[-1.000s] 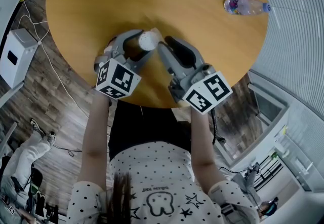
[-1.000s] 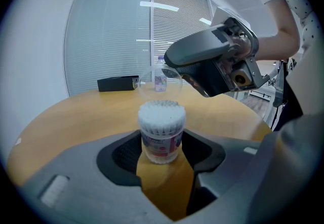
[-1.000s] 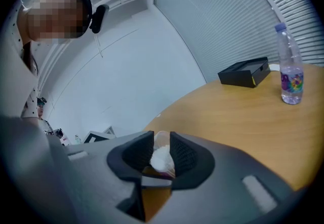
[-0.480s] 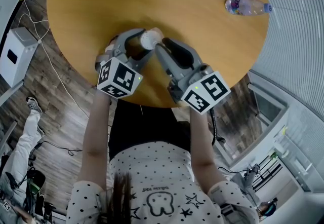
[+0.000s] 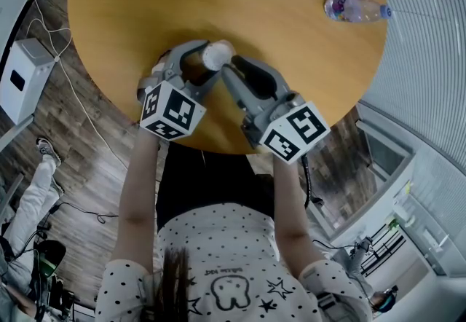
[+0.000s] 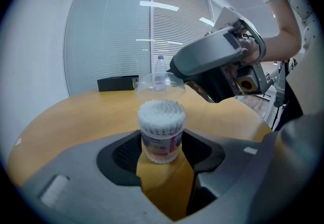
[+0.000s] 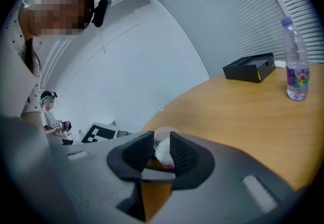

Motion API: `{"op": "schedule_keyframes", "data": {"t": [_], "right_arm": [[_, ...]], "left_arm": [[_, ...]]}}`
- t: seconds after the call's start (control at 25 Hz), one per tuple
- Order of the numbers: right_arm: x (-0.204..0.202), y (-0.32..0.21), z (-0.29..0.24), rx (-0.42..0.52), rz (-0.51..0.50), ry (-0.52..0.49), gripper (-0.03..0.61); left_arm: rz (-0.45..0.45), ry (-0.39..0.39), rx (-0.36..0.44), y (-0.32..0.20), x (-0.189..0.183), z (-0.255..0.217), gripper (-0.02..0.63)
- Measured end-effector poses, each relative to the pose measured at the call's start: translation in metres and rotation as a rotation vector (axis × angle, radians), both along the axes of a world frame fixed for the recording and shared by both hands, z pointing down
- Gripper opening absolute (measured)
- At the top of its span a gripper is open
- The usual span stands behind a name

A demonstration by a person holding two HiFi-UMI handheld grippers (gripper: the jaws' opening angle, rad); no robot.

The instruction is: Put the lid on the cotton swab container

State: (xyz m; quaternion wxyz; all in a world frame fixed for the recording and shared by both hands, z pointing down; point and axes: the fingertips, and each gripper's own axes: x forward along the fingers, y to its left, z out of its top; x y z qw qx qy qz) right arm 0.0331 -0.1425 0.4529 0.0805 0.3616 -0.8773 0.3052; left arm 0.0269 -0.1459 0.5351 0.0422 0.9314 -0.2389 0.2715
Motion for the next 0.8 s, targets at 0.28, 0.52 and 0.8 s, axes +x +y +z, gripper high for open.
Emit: {"op": "schedule_keyframes", "data": {"t": [0.28,0.52,0.8], "right_arm": [[-0.007,0.003,0.001,-0.008,-0.055,0.02,0.107],[-0.013,0.004,0.001,-0.005,-0.089,0.051,0.107],[-0.011,0.001,0.003,-0.037,-0.062,0.052,0.107]], "left_arm": [[-0.001,-0.001,0.001,0.0,0.0,0.0,0.261],[0.0,-0.001,0.0,0.0,0.0,0.0,0.259],[0.0,-0.002,0.0,0.0,0.0,-0.001,0.261]]}}
